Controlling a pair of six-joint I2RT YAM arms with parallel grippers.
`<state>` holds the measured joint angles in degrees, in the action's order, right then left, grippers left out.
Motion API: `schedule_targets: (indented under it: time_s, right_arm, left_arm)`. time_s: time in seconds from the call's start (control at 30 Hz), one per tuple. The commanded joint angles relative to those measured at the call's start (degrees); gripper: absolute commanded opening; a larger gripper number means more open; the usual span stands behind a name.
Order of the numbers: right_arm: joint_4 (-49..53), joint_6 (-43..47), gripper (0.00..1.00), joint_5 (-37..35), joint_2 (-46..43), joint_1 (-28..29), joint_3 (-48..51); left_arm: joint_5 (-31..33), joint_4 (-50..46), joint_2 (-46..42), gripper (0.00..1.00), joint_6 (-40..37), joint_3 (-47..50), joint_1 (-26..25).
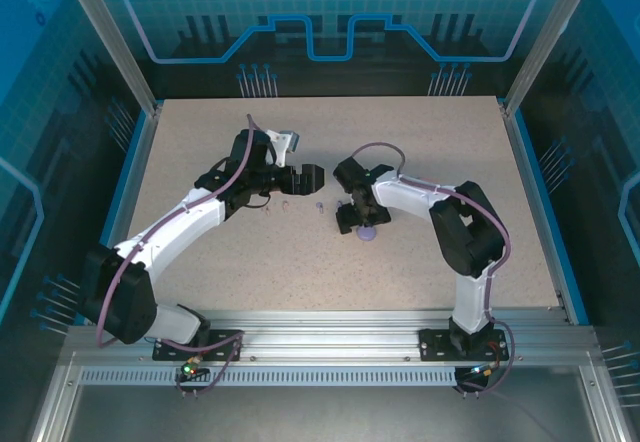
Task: Insert wireless bluetooth earbuds into charging case
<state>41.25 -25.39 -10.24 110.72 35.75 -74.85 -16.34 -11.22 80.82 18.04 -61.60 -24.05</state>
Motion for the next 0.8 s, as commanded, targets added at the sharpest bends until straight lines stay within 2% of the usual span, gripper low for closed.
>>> schedule_targets:
  time_s: [0.0, 0.4, 0.77]
  right_arm:
    - [2.6, 0.9, 0.78, 0.4, 1.4, 1.1, 0.4]
    - [3.8, 0.5, 0.69, -0.6, 1.8, 1.3, 0.5]
    - [5.0, 0.0, 0.69, -1.1, 1.2, 1.9, 1.5]
  left_arm:
    - [-1.0, 1.2, -1.7, 0.99, 0.3, 0.5, 0.3]
    - [-1.3, 0.9, -0.7, 0.99, 0.4, -0.6, 0.3]
    - [-1.8, 0.7, -0.5, 0.99, 0.1, -0.8, 0.2]
